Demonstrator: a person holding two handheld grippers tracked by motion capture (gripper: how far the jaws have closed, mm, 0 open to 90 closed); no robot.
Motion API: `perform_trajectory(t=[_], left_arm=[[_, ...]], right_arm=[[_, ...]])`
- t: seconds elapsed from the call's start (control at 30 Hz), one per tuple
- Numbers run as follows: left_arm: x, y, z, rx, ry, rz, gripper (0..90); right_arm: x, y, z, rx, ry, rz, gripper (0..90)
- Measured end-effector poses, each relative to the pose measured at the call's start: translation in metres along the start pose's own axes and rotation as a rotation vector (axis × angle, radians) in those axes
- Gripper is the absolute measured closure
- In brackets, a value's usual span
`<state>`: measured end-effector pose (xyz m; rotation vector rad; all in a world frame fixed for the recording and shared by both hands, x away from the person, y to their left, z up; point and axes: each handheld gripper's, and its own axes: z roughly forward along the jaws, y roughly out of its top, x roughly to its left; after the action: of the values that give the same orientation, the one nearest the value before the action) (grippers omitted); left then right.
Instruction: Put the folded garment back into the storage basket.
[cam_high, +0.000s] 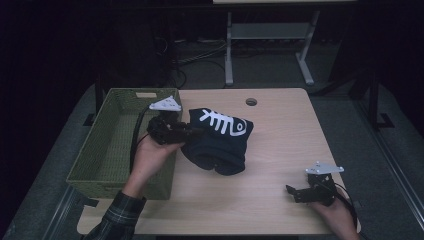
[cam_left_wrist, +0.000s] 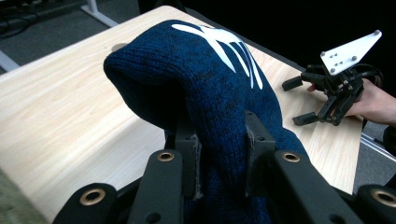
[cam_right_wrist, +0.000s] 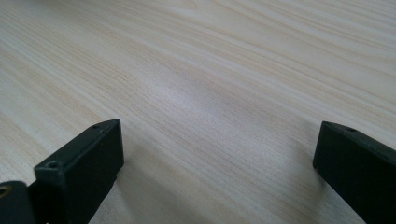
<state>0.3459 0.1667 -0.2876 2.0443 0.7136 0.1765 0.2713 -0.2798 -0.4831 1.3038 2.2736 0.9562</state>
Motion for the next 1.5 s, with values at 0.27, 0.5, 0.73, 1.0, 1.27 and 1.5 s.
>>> perform_trajectory(t=[0.27,0.5,0.73,1.0,1.27,1.5], left_arm=[[0.011,0.005,-0.027,-0.026,0.017,-0.007,72.5],[0.023,0.007,-0.055,-0.050,0.038,-0.020,72.5],[0.037,0.002,-0.086,-0.081,0.063,-0.044,72.4],[0.053,-0.008,-0.125,-0.107,0.121,-0.077,72.4],[0.069,-0.022,-0.157,-0.123,0.180,-0.110,72.4],[0.078,-0.032,-0.178,-0.120,0.219,-0.132,72.5]], right_arm=[[0.000,0.000,0.000,-0.001,-0.001,0.002,1.2],[0.000,0.000,0.000,-0.001,-0.001,0.001,1.2],[0.000,0.000,0.000,0.000,-0.003,-0.001,1.2],[0.000,0.000,0.000,-0.001,-0.003,-0.001,1.3],[0.000,0.000,0.000,-0.001,-0.003,0.000,1.3],[0.000,0.000,0.000,-0.001,-0.005,0.003,1.3]])
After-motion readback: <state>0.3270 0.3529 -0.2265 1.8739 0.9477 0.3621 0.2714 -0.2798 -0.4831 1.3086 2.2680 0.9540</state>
